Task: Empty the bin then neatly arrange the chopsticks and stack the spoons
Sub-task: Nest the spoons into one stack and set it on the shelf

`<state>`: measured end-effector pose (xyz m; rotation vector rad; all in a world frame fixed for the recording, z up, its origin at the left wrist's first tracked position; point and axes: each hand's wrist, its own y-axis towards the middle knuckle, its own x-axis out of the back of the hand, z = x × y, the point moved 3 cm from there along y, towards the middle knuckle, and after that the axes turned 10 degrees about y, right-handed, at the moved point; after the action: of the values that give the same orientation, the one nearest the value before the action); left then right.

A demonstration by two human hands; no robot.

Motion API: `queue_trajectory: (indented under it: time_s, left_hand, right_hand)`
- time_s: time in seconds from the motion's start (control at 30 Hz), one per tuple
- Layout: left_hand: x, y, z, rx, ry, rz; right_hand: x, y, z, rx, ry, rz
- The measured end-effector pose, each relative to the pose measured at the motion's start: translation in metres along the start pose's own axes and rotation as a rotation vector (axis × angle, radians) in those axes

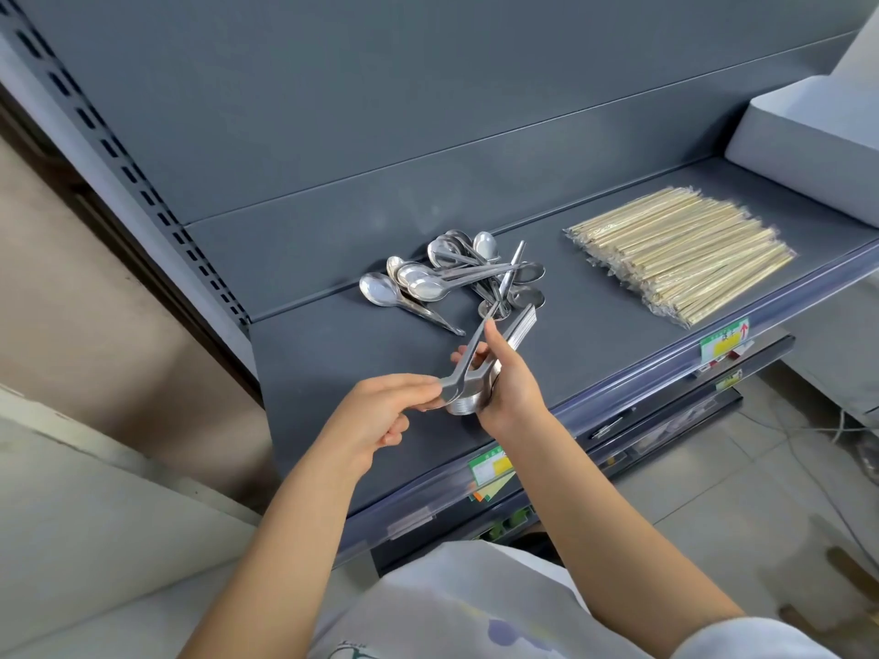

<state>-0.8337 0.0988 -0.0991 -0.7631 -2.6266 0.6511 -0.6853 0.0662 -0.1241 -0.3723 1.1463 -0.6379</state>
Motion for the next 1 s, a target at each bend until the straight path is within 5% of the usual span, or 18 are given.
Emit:
queue_trajectory:
  time_s: [0.37, 0.63, 0.8, 1.0]
  left_hand:
    - [-0.019, 0.024, -0.008, -0.306, 0.297, -0.197]
    - [0.025, 0.068, -0.037, -0.387, 0.381, -0.648]
    - [0.063, 0.119, -0.047, -0.182, 0.652, -0.626]
    - [0.068, 0.141, -0.071, -0.206, 0.646, -0.515]
  right_hand:
    - [0.002, -0.005, 0.004, -0.048, -0.014, 0.03]
    - [0.001, -0.003, 0.001, 0.01, -0.014, -0.008]
    - [0.001, -0.002, 0.0, 0.006, -0.042, -0.006]
    - [-0.001, 0.001, 0.0, -0.029, -0.085, -0.035]
